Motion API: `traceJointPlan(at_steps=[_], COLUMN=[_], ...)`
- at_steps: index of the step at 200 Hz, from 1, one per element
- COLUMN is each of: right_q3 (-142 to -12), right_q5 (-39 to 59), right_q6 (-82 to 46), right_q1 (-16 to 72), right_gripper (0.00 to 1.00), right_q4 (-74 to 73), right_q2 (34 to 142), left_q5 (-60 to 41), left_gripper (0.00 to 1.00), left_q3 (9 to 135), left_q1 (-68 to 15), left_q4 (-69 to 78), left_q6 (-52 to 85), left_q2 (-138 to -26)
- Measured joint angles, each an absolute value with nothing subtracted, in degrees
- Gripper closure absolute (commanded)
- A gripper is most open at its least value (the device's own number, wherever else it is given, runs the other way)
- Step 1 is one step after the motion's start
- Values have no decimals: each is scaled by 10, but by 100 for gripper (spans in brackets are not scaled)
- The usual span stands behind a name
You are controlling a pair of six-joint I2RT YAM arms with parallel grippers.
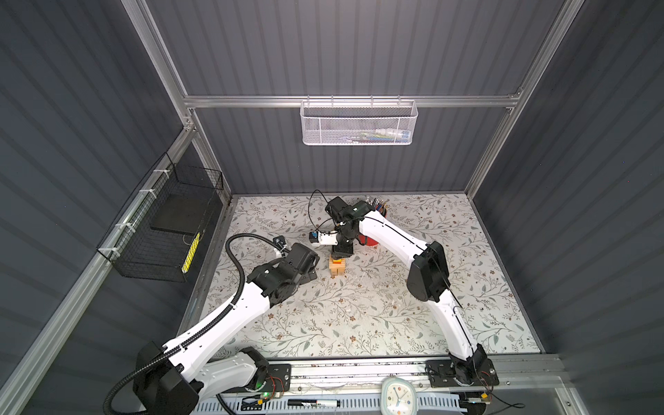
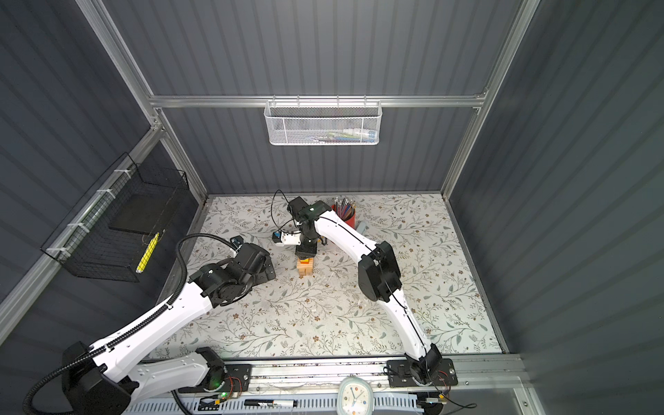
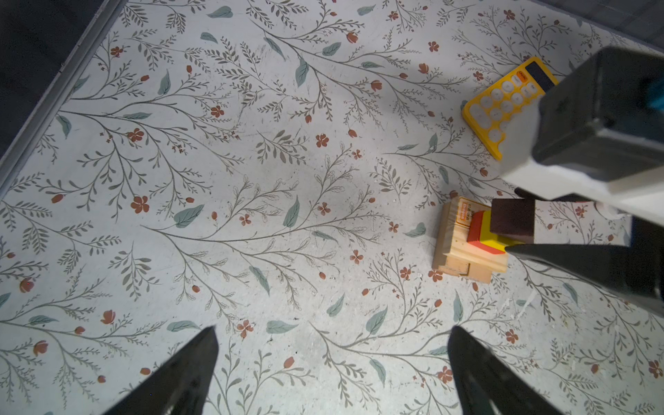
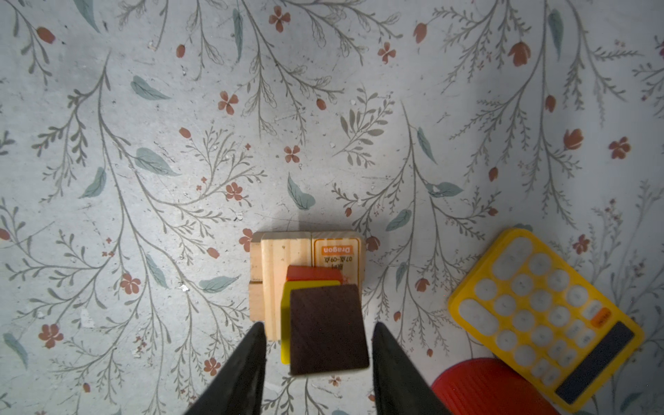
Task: Build the wood block tower
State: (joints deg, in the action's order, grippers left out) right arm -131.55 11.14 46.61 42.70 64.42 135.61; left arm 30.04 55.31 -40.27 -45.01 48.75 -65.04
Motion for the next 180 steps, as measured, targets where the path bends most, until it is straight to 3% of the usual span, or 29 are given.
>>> traceJointPlan(at_steps=[42,80,113,144,180], right_q3=[-1309,-1202,-973,-702,-488], right_q5=[128,152,159,98,-2], right_q6=[432,336,157,5,-90], right_q1=[424,399,312,201,76], right_gripper=[46,40,32,17,3], right_q4=[639,571,426,302,206], right_q2=[1295,1141,932,729,628], left_q5=[301,306,316,346,406], left_gripper=[0,0,0,0,0], left_q3=[554,567,576,574,530], left_q1=[-403,-403,-401,-386,-294], left_q4=[-451,-455,-445,-407,-321], left_q6=[487,483,472,459,427], left_q2=[-650,-650,-650,-660,-686])
